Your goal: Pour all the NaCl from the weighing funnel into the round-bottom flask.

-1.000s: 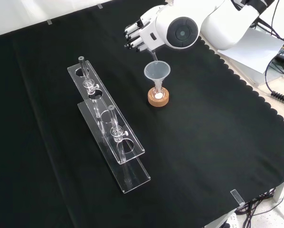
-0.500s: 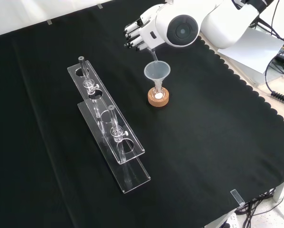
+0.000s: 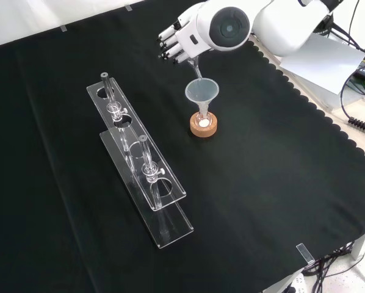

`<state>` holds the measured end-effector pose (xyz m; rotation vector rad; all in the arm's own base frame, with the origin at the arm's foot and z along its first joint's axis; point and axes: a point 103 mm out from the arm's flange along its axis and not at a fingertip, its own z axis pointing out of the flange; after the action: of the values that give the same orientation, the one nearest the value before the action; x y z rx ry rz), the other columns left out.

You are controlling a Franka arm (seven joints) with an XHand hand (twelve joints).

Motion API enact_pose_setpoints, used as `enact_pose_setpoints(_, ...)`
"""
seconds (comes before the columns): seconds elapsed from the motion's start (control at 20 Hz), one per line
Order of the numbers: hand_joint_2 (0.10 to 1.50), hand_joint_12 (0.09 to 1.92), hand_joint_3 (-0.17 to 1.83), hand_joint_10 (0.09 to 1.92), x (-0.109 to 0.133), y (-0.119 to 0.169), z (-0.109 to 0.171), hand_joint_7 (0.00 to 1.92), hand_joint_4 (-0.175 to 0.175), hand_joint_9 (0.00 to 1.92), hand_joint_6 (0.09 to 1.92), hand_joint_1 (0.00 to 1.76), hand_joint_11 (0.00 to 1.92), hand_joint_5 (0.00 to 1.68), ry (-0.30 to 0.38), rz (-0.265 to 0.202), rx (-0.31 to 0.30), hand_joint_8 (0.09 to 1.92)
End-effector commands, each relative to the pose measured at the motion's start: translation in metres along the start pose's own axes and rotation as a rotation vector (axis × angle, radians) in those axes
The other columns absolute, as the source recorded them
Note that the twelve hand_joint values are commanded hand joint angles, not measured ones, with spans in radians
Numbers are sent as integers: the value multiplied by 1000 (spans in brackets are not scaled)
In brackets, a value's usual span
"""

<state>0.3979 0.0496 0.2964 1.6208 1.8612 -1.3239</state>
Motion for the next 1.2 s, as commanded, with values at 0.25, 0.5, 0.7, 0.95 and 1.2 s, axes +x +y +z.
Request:
enact_pose_setpoints(0.25, 621, 1210, 821, 522, -2, 7, 18, 311, 175, 665, 946, 1098, 531, 1163, 224, -28, -51, 667)
enact_pose_setpoints(0.5, 621, 1211, 822, 523, -8, 11, 26, 311, 175, 666, 948, 1098, 533, 1162, 324, -30, -60, 667)
enact_pose_setpoints(0.7, 622, 1211, 822, 524, -14, 14, 35, 311, 175, 666, 949, 1098, 535, 1162, 392, -33, -70, 667)
enact_pose_setpoints(0.95, 622, 1210, 822, 525, -20, 18, 46, 314, 175, 667, 950, 1098, 536, 1161, 458, -33, -77, 668)
enact_pose_setpoints(1.2, 622, 1210, 822, 526, -27, 24, 56, 316, 175, 668, 951, 1097, 537, 1160, 526, -36, -81, 669)
